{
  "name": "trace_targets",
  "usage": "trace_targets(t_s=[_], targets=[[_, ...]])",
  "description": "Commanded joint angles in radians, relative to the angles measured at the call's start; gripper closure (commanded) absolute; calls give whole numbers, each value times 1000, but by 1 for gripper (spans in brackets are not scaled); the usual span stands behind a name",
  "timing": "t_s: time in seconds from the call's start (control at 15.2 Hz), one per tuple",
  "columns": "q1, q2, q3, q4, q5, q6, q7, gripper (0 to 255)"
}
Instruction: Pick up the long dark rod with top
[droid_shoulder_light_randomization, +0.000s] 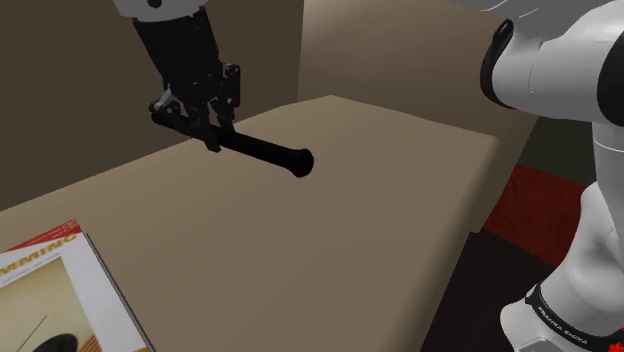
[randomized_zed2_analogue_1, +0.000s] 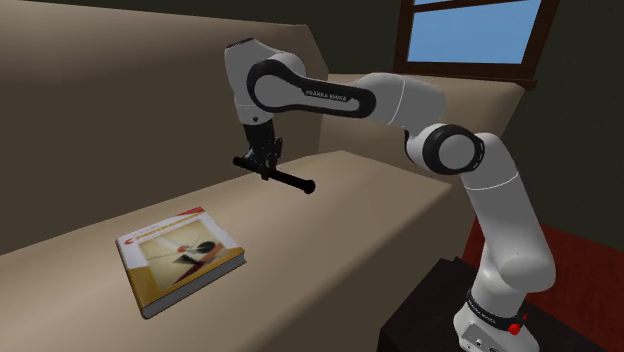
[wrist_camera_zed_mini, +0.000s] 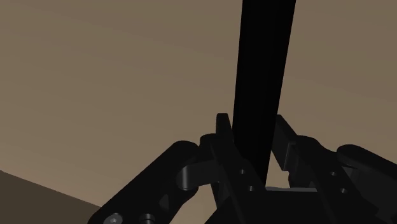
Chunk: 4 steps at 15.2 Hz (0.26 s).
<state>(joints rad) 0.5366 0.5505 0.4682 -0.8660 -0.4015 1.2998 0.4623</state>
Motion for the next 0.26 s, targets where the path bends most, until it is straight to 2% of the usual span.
trace_targets(t_s=[0.0, 0.07, 0.2], targets=[[25, 33, -7, 84, -15, -49, -12, 255], [43, 55, -12, 140, -25, -80, -19, 255], [46, 60, -13, 150, -27, -85, -21, 255]])
